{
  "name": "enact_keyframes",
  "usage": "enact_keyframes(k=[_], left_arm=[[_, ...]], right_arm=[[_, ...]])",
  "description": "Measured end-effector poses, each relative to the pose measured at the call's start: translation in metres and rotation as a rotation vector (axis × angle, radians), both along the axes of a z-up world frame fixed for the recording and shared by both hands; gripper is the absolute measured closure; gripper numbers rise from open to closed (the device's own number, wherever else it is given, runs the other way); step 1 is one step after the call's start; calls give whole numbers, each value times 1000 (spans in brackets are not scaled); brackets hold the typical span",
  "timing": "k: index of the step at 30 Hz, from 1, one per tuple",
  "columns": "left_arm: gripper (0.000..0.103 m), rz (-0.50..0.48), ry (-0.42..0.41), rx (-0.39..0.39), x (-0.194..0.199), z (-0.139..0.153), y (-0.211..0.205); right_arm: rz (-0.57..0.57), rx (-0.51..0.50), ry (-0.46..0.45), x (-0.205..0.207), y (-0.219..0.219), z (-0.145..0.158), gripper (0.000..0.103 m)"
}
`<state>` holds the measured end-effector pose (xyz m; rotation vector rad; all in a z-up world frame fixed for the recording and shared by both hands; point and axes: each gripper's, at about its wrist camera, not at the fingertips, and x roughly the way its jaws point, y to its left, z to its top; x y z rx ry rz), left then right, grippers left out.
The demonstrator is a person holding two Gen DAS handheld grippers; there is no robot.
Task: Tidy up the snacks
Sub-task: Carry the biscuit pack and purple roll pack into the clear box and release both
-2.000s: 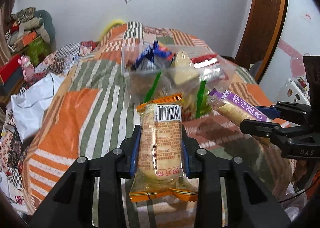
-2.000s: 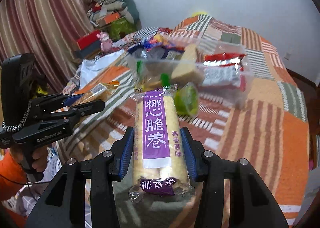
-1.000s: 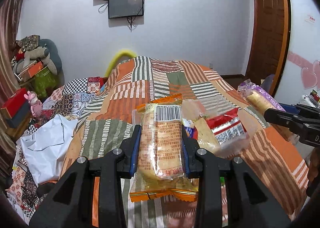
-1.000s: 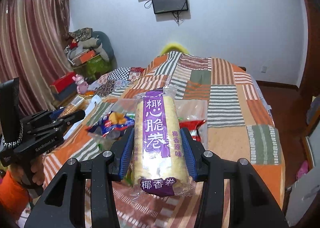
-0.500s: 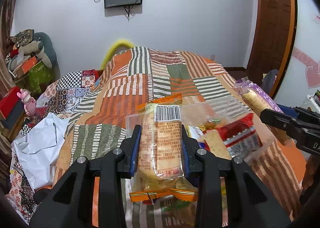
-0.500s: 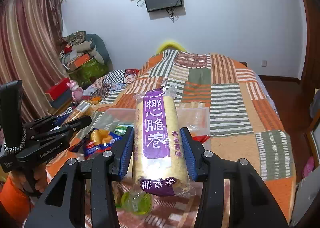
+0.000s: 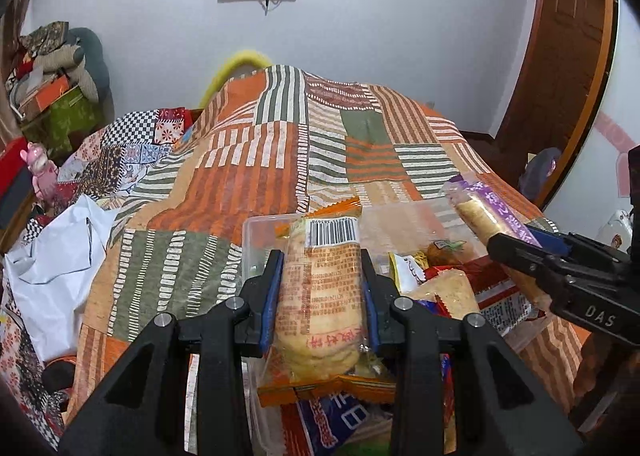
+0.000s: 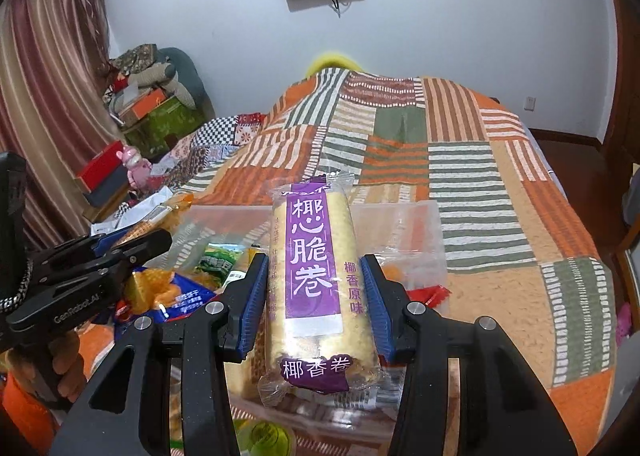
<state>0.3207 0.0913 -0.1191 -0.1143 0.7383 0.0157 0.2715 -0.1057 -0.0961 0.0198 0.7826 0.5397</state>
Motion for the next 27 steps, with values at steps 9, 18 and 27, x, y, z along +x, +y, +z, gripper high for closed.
enact_keyframes(k=[9, 18, 27], left_arm=[[59, 3, 15, -9, 1, -1, 1], [52, -6, 4, -23, -8, 6, -1], [33, -16, -35, -34, -44, 26, -7]], right_arm=[[23, -28, 23, 4, 10, -5, 59], [21, -15, -2, -1, 5, 6, 59], [38, -9, -21, -24, -4, 18, 59]])
